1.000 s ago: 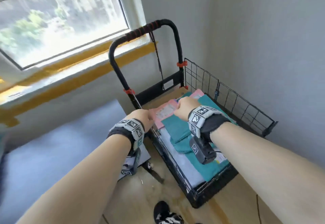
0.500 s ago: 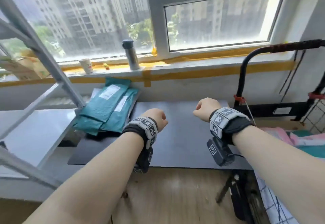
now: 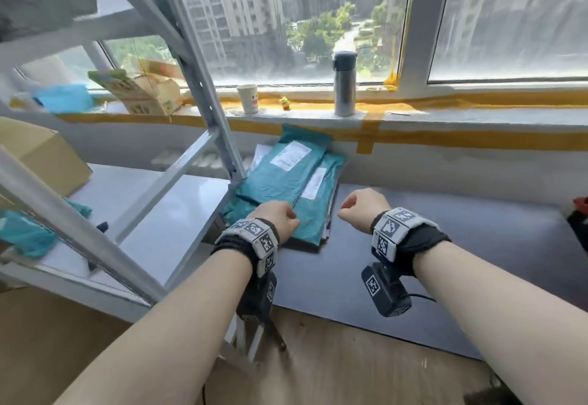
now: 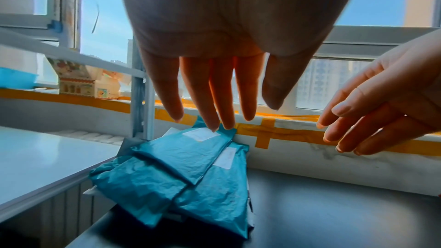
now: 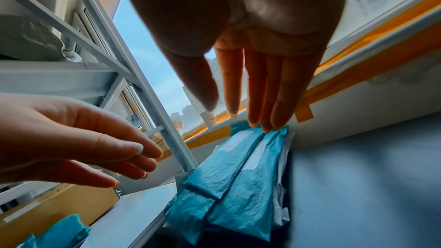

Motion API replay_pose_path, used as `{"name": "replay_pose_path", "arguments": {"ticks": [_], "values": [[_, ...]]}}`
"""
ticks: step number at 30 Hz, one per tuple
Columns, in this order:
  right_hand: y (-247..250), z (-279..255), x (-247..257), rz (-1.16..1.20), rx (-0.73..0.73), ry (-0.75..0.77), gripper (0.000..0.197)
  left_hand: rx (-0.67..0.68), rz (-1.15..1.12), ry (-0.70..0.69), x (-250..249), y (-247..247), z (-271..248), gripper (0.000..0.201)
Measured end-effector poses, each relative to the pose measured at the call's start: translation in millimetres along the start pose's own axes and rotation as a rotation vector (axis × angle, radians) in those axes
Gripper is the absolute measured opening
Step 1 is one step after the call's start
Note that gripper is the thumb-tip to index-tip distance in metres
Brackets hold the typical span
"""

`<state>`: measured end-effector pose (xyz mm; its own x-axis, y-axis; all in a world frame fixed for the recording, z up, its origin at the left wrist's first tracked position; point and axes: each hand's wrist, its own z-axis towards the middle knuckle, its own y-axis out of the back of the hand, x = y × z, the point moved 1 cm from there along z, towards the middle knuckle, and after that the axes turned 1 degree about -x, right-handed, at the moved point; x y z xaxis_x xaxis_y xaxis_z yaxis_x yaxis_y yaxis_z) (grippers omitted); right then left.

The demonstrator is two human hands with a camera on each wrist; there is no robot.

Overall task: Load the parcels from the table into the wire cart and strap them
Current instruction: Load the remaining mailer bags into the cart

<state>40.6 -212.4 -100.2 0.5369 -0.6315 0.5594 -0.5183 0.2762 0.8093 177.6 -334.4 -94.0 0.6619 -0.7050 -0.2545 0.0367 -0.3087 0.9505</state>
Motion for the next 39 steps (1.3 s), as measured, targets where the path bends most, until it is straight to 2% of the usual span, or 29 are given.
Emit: {"name": "replay_pose_path", "arguments": {"ticks": [6, 10, 14, 18, 19, 20, 22, 23, 24, 25, 27, 28, 32, 35, 39], "values": [[-22.2, 86.7, 10.7, 0.135, 0.065, -0.069, 0.021, 0.040, -0.003, 0.098, 47.3, -10.9, 62.9, 0.030], [-46.7, 160.4, 17.0, 0.287, 0.117, -0.154, 0.019, 0.087, 0.021, 0.184, 75.9, -10.0, 111.4, 0.037], [-78.8, 220.9, 18.6, 0.303, 0.191, -0.214, 0.018, 0.089, 0.023, 0.310, 104.7, -16.5, 156.9, 0.051], [-94.8, 241.0, 30.0, 0.354, 0.183, -0.331, 0.028, 0.103, -0.007, 0.395, 126.5, -28.8, 187.7, 0.063], [-94.9, 242.6, 35.0, 0.385, 0.180, -0.369, 0.023, 0.101, -0.022, 0.405, 131.2, -31.1, 195.1, 0.062], [-97.7, 245.5, 38.4, 0.453, 0.174, -0.393, 0.009, 0.096, -0.044, 0.416, 135.5, -33.2, 202.2, 0.060], [-102.4, 255.4, 37.6, 0.662, 0.174, -0.505, 0.027, 0.082, -0.070, 0.443, 142.2, -36.1, 214.8, 0.062], [-101.5, 256.8, 40.4, 0.767, 0.178, -0.557, 0.024, 0.080, -0.063, 0.447, 145.2, -36.9, 219.9, 0.065], [-100.8, 256.9, 41.7, 0.828, 0.165, -0.595, 0.020, 0.084, -0.051, 0.444, 147.6, -37.3, 223.9, 0.066], [-101.1, 258.0, 41.1, 0.844, 0.152, -0.636, 0.026, 0.090, -0.038, 0.433, 149.6, -37.6, 227.4, 0.065], [-100.0, 258.5, 38.8, 0.824, 0.099, -0.642, 0.050, 0.090, -0.019, 0.381, 151.0, -36.9, 232.9, 0.062], [-100.2, 257.1, 37.9, 0.784, 0.065, -0.637, 0.052, 0.093, -0.011, 0.348, 151.0, -35.9, 233.7, 0.061], [-103.7, 255.6, 32.8, 0.714, 0.033, -0.668, 0.051, 0.099, -0.032, 0.220, 144.9, -34.4, 228.9, 0.045], [-101.3, 254.2, 27.4, 0.683, 0.040, -0.712, 0.053, 0.207, -0.107, 0.113, 137.3, -41.9, 225.2, 0.026], [-94.2, 248.9, 15.3, 0.617, 0.034, -0.717, 0.037, 0.297, -0.183, 0.009, 123.9, -49.9, 221.7, 0.026]]}}
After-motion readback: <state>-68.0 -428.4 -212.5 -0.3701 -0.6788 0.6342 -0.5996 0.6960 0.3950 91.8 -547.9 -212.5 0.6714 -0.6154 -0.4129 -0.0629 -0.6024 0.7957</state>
